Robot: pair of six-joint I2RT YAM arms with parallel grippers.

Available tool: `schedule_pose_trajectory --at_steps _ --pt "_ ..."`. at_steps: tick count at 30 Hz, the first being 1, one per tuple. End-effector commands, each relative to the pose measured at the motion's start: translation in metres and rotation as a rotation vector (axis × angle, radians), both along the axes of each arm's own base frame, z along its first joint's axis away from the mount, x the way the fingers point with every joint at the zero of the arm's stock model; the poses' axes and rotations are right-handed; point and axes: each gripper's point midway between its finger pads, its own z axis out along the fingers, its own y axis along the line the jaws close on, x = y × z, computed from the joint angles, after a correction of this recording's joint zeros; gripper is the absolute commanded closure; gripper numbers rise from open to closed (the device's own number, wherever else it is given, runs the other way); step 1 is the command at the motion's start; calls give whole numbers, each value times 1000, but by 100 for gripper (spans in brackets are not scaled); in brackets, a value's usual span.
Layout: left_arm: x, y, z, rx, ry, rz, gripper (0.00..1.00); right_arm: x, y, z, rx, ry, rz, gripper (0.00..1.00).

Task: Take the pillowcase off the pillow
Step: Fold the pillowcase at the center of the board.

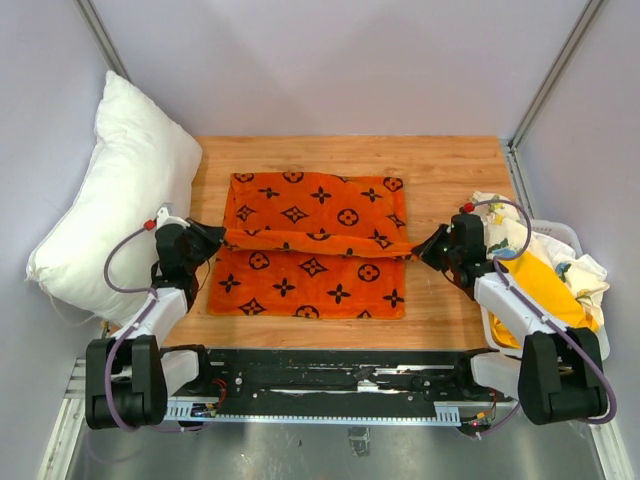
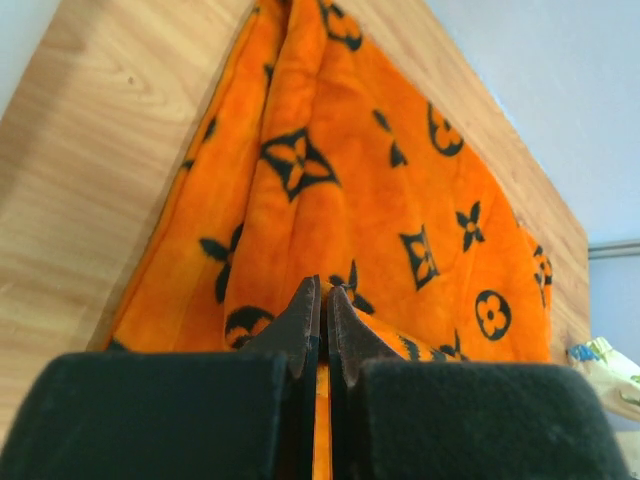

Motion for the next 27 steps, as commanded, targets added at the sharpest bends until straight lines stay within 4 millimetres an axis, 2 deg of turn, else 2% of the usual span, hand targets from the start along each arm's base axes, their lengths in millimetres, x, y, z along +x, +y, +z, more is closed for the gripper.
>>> schedule_pose_trajectory --at_steps 1,4,7,10,13,15,17,19,22,23,25,27 --pt "-5 9 -6 19 19 16 100 -15 -1 -16 -50 58 71 99" --pt "3 15 15 48 -3 13 100 -13 -7 -3 -99 24 69 99" --pt "16 19 47 79 -33 0 100 -3 -10 29 -123 -52 61 99" --pt "22 23 85 90 -88 18 100 6 -5 68 -143 -134 84 99" --pt "18 29 130 118 -156 50 100 6 8 104 -176 -202 128 99" --pt "8 34 150 148 -180 82 100 -5 17 118 -214 -219 173 99" --pt "-6 41 159 184 -184 121 100 -19 23 119 -256 -220 198 99" --pt "-22 50 156 220 -157 174 100 -35 30 105 -271 -200 233 99" --pt "-47 68 122 255 -74 279 100 -61 32 58 -271 -96 274 99" --pt "-55 68 105 240 -54 292 100 -69 30 38 -274 -50 279 99" --pt "-67 57 54 183 30 255 100 -82 24 7 -287 40 275 99" --pt "-76 41 11 97 102 204 100 -90 22 -10 -296 88 284 99"
